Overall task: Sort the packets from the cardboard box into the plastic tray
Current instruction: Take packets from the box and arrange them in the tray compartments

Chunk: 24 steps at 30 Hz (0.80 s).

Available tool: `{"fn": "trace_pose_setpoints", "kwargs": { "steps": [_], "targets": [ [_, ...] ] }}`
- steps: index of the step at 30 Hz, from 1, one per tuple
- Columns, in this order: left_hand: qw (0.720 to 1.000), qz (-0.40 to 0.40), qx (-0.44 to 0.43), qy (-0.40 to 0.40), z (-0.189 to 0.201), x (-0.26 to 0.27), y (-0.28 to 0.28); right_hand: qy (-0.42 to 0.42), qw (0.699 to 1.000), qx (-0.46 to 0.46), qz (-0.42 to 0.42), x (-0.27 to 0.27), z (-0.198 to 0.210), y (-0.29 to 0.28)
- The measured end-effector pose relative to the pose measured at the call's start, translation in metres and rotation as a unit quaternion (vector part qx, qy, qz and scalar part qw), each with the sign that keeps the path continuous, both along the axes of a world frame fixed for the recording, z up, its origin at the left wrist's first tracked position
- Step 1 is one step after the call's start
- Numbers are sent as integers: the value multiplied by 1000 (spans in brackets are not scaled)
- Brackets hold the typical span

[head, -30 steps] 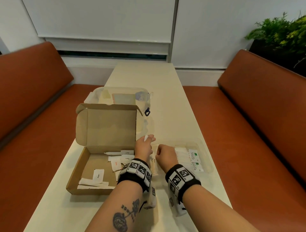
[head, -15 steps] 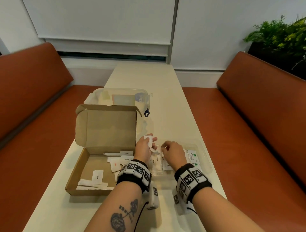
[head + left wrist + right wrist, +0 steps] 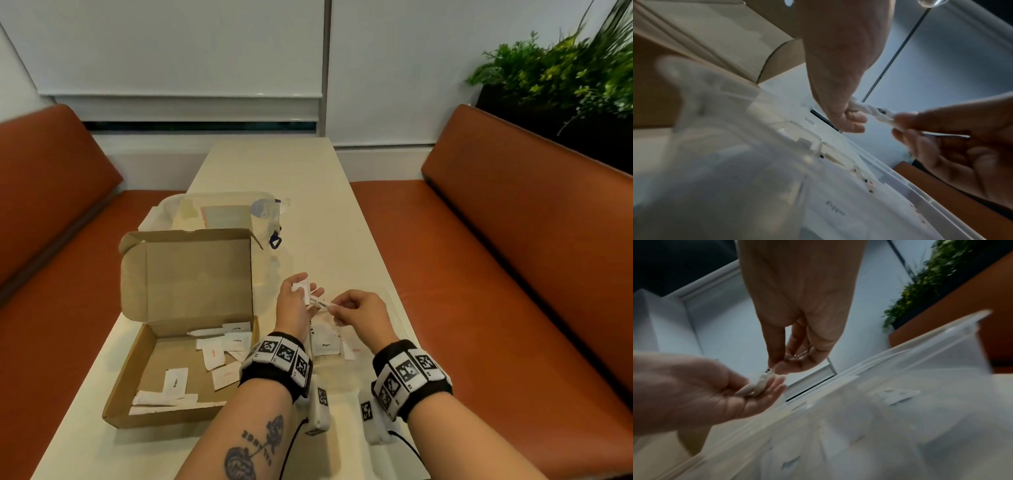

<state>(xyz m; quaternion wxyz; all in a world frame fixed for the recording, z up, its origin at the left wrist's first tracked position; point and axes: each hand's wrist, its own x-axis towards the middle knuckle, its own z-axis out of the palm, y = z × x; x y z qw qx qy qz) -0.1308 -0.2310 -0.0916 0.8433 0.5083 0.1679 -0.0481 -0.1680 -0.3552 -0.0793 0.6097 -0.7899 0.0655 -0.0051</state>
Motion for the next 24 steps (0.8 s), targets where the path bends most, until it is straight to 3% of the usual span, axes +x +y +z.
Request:
{"fn": "trace_pose_setpoints", "kwargs": {
  "steps": [8,15,19,24],
  "targets": [
    [992,-3,122,22,-4,3,-18,-24,997,50,-49,4,2,-31],
    [945,-130,299,-32,7,0,-18,-53,998,-31,-22,16,13,-43],
    [933,-211,284,-68,11,-8,-18,-80,995,-19,-48,27,19,-42],
    [933,-168,299,-110,7,-9,-10,-44,994,68,-72,29,14,-29]
  ]
}}
